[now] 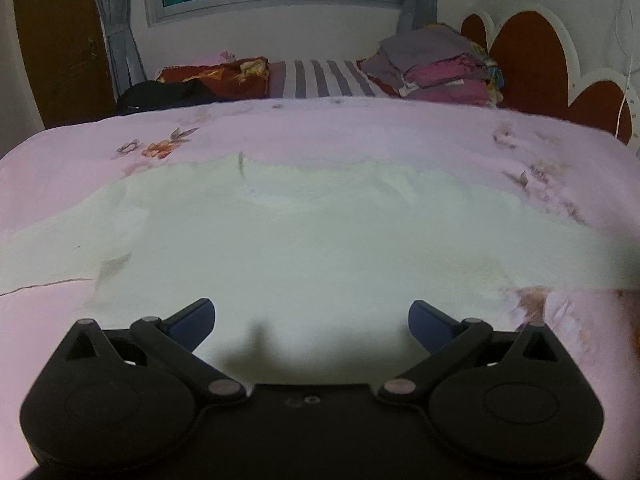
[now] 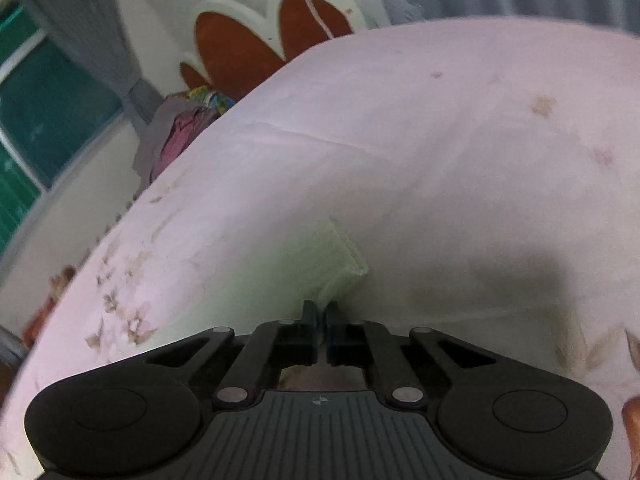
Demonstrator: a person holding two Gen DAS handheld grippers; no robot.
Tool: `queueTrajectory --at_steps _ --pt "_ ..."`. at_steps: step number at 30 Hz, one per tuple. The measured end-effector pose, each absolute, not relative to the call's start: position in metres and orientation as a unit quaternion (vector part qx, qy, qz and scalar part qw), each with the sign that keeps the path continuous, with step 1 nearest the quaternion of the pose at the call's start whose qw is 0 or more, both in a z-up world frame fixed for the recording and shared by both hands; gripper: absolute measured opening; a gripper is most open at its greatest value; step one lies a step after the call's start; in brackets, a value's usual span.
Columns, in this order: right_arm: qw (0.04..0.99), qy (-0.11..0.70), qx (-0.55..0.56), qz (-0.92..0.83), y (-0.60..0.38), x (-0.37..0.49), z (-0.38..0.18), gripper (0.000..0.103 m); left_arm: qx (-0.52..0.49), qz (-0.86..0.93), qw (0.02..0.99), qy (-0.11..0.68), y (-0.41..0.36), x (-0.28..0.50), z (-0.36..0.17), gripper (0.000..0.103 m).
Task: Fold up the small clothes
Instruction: 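Fold the held sleeve and side panel across the sweater body with the right tool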
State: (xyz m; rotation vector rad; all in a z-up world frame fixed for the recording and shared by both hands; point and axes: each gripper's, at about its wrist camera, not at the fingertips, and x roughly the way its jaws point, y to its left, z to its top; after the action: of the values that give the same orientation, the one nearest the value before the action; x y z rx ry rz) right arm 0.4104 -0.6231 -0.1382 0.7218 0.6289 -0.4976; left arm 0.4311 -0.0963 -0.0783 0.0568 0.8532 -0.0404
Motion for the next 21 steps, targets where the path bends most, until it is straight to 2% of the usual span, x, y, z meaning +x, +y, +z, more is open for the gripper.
queueTrajectory --at_steps 4,11,13,15,16,21 --pt "0.892 0.283 0.294 -0.196 -0.584 0.42 -0.102 0.002 0.019 -0.024 0.903 0.428 -0.065 0.429 -0.088 0.103" --pt "0.931 0.296 0.207 -0.061 -0.454 0.444 -0.057 0.002 0.003 -0.008 0.907 0.42 -0.005 0.428 -0.094 0.103" --pt "0.936 0.304 0.174 -0.025 -0.409 0.452 -0.054 0.002 -0.007 -0.008 0.911 0.413 0.015 0.424 -0.09 0.101" --pt "0.939 0.31 0.149 0.008 -0.366 0.458 -0.056 0.002 -0.018 -0.023 0.913 0.407 0.035 0.423 -0.086 0.09" --pt "0.939 0.314 0.136 0.022 -0.344 0.462 -0.058 0.002 -0.023 -0.026 0.913 0.406 0.043 0.424 -0.085 0.088" --pt "0.936 0.332 0.091 0.081 -0.249 0.476 -0.077 0.002 -0.047 -0.021 0.918 0.394 0.083 0.432 -0.076 0.088"
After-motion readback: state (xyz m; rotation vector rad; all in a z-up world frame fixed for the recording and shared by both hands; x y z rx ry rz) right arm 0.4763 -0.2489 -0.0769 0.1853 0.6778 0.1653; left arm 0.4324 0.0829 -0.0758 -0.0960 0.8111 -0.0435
